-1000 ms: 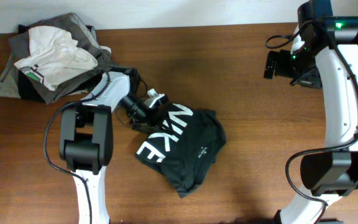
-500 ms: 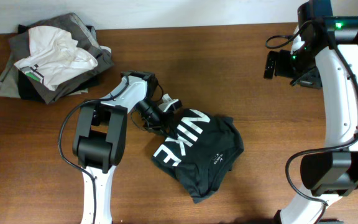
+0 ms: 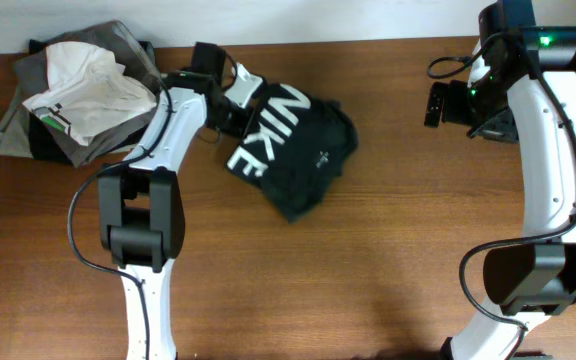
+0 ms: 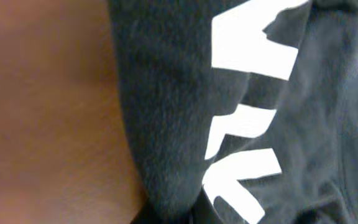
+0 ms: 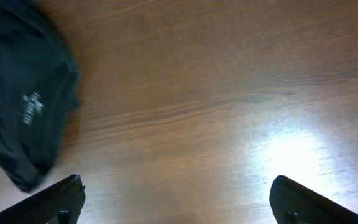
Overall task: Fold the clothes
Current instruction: 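Carry the folded shirt with the left gripper onto the top-left clothes stack, then release the shirt on the stack and press it down with the left gripper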
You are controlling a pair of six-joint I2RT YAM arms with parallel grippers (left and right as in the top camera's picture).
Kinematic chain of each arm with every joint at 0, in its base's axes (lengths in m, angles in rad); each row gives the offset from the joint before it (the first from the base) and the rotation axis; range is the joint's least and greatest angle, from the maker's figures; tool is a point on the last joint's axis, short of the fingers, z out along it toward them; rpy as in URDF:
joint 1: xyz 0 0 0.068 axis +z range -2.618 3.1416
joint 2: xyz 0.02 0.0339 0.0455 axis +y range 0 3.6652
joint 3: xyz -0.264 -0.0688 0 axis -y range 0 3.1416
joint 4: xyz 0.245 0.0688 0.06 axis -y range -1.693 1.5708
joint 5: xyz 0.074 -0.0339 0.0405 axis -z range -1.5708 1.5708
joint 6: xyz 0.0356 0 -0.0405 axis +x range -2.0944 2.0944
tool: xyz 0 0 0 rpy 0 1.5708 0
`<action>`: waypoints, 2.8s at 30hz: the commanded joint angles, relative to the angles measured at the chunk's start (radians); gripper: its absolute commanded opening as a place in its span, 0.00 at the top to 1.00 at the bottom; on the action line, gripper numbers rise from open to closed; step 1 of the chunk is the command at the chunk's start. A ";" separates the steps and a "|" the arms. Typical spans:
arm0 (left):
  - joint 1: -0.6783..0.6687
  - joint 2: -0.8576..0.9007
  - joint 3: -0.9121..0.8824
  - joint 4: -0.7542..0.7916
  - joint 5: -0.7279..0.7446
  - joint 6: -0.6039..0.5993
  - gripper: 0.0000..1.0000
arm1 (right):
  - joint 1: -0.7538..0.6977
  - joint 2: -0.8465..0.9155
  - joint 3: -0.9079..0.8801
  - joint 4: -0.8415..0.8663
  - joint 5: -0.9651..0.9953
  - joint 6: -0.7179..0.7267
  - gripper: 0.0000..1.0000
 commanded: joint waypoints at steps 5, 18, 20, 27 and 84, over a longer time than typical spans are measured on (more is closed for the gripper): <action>0.150 0.003 0.087 0.154 -0.094 -0.020 0.99 | -0.001 -0.015 0.009 -0.018 -0.009 -0.006 0.01; 0.324 0.003 0.483 0.127 -0.095 -0.310 0.99 | -0.001 -0.015 0.009 -0.043 -0.009 -0.006 0.02; 0.346 0.003 0.483 0.121 -0.128 -0.335 0.99 | -0.001 -0.015 0.009 -0.043 -0.009 -0.006 0.01; 0.463 0.003 0.483 0.065 -0.146 -0.383 0.99 | -0.001 -0.015 0.010 -0.044 -0.009 -0.006 0.01; 0.431 -0.265 0.601 -0.174 -0.383 -0.391 0.01 | 0.000 -0.203 0.011 -0.027 -0.050 0.016 0.02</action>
